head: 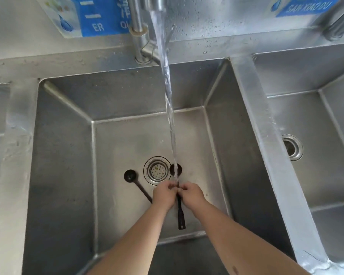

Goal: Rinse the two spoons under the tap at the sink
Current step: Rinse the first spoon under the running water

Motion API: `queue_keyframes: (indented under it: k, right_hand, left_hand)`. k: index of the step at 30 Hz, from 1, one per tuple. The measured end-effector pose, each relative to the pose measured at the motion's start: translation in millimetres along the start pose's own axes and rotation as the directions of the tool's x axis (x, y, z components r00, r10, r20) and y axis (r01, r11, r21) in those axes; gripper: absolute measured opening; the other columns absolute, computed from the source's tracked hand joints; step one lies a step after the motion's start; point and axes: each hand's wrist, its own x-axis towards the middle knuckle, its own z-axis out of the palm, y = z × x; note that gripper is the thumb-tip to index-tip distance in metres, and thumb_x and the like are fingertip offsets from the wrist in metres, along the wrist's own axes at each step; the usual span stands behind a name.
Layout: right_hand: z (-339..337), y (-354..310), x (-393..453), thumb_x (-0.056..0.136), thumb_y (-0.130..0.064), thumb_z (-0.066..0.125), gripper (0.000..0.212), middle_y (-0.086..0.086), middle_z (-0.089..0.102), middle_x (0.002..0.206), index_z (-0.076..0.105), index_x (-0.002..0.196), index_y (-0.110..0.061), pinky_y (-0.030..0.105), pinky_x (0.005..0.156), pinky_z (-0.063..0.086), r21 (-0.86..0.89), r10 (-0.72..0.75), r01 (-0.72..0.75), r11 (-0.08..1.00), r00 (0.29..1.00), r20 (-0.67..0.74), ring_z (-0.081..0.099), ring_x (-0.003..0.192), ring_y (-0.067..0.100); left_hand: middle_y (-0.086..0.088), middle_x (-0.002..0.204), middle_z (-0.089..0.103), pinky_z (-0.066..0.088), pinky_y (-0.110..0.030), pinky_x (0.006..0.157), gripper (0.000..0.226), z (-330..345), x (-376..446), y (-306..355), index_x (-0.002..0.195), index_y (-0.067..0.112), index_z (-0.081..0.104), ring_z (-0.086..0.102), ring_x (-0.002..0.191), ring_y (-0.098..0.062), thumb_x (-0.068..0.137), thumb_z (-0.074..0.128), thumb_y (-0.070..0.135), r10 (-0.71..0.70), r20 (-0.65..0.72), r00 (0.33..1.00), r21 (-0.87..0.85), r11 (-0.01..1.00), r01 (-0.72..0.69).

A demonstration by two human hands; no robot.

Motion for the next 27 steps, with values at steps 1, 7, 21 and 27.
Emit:
queue_keyframes:
  k: [1,7,21,27]
  right_hand:
    - [-3.3,-2.7,-6.6,0.087,-0.013,0.056,0.019,0.008,0.062,0.071,0.067,0.072,-0.01,0.034,0.068,0.041,0.022,-0.004,0.004,1.0,1.0,0.011,0.053,0.071,0.021]
    - [-30.3,-27.3,-58.0,0.09,-0.009,0.051,0.024,0.007,0.062,0.069,0.067,0.073,-0.014,0.039,0.068,0.048,0.159,0.025,-0.033,0.987,0.998,0.054,0.056,0.067,0.021]
    - [-63.6,-74.1,-151.1,0.093,-0.007,0.048,0.024,0.006,0.065,0.056,0.071,0.088,-0.012,0.026,0.047,0.033,0.331,-0.031,0.006,0.944,0.997,0.069,0.047,0.043,0.013]
    - [-83.0,-77.1,-178.7,0.092,-0.004,0.049,0.019,0.004,0.065,0.064,0.067,0.089,-0.007,0.027,0.056,0.043,0.462,-0.099,0.05,0.886,0.992,0.083,0.056,0.054,0.018]
  left_hand:
    - [-0.019,0.091,0.072,0.052,-0.04,0.079,0.012,-2.6,-4.5,2.8,0.086,0.011,0.069,0.067,0.086,-0.036,0.084,0.059,0.006,-0.009,0.011,1.0,-0.052,0.999,0.01]
    - [-0.005,0.073,0.066,0.051,-0.032,0.055,0.011,-26.6,-40.1,32.2,0.078,0.021,0.063,0.064,0.062,-0.02,0.085,0.055,0.016,0.009,0.08,0.997,-0.212,0.977,0.009]
    - [-0.011,0.088,0.07,0.05,-0.023,0.053,0.023,-77.7,-100.3,87.7,0.095,0.026,0.067,0.067,0.067,-0.017,0.088,0.06,0.005,0.124,0.032,0.992,-0.483,0.87,-0.093]
    - [-0.014,0.095,0.07,0.053,-0.028,0.06,0.029,-81.0,-107.5,106.7,0.11,0.019,0.062,0.066,0.069,-0.019,0.085,0.063,0.004,0.055,0.068,0.996,-0.612,0.791,-0.002]
